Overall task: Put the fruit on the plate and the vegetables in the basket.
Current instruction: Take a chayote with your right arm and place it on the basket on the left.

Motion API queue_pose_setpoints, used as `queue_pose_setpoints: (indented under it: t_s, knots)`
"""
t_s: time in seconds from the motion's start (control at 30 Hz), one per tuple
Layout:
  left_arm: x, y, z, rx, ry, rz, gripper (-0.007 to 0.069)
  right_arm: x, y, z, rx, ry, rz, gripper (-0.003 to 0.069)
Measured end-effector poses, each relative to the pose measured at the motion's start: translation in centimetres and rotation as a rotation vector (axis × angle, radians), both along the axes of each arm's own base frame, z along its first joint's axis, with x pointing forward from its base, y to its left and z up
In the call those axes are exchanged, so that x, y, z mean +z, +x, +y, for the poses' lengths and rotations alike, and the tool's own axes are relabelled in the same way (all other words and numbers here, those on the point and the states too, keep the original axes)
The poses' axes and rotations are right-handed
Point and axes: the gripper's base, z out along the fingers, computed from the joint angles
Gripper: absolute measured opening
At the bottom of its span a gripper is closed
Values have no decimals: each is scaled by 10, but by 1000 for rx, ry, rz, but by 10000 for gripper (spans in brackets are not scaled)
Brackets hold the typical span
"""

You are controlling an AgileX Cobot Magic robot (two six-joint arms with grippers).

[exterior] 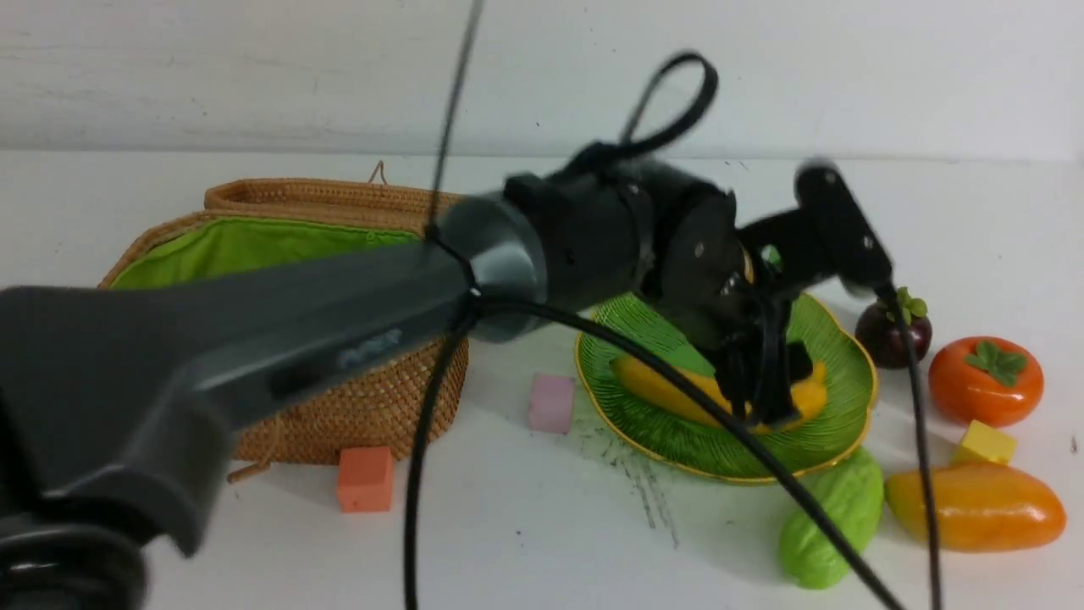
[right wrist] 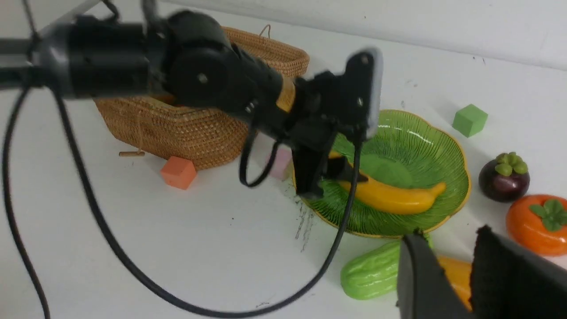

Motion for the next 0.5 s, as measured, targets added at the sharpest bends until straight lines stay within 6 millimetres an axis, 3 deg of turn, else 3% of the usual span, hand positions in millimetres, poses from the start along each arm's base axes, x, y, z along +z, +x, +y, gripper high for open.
queue_pose_setpoints:
  t_s: [0.03, 0.13, 0.2, 0.37, 0.5]
  knots:
    - [15, -6, 6, 36, -30, 30, 330, -1, 1, 1, -5, -2, 22, 189]
    - [66, -31, 32, 143, -121, 111, 90, -8, 11, 6, -22, -39, 118, 191]
    - [95, -49, 52, 187, -161, 144, -1, -13, 21, 12, -27, -74, 189, 191]
    - [157, -105, 110, 234, -276, 147, -13, -25, 51, 30, -44, -116, 343, 192]
    - [164, -153, 160, 254, -345, 141, -13, -36, 77, 44, -94, -139, 447, 195]
